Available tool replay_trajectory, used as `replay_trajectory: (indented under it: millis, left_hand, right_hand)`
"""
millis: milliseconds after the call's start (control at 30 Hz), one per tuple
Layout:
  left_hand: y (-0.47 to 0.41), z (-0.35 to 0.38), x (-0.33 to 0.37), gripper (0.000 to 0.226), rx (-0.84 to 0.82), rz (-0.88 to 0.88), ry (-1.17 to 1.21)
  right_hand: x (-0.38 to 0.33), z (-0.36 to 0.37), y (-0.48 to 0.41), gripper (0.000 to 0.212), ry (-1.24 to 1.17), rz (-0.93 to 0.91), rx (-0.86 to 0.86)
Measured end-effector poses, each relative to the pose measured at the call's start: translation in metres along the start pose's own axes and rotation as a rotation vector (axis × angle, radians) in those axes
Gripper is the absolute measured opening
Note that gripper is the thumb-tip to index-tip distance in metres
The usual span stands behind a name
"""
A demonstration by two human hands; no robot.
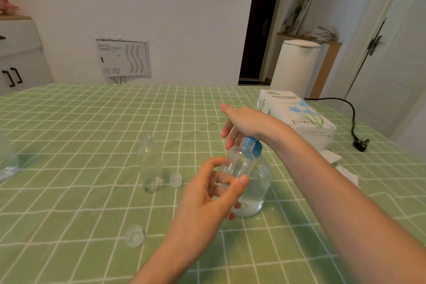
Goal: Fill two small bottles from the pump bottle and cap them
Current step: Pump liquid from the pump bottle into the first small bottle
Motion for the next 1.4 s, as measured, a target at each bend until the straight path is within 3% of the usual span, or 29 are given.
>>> replay_trajectory:
  millis: [367,667,1033,1400]
  left_hand:
    - [-0.002,0.001,0.011,0.043,0.007,0.016,0.008]
    - [-0.002,0.001,0.007,0.039,0.019,0.036,-0.002]
    - [-0.001,-0.001,0.002,0.027,0.021,0.004,-0.034]
    - [-0.004,0.001,0.010,0.045,-0.022,-0.003,0.009]
  right_hand:
    - [-0.010,-0.011,0.007,0.071,-0.003,0.029,-0.014]
    - [-0.009,-0.009,0.005,0.059,-0.034,-0.019,0.005]
    - [-0.003,0.000,0.002,0.061,-0.009,-0.011,0.010]
    - [-0.017,-0.012,0.008,0.053,0.005,-0.044,0.023]
Point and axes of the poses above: each hand's wrist, its own y-axis away from the middle knuckle, its own z-axis out of the palm, x = y × z, the point moved 9 cm from there along -y, towards the middle knuckle, and after that the axes turned 3 degrees about -x, right-handed, at the moved point
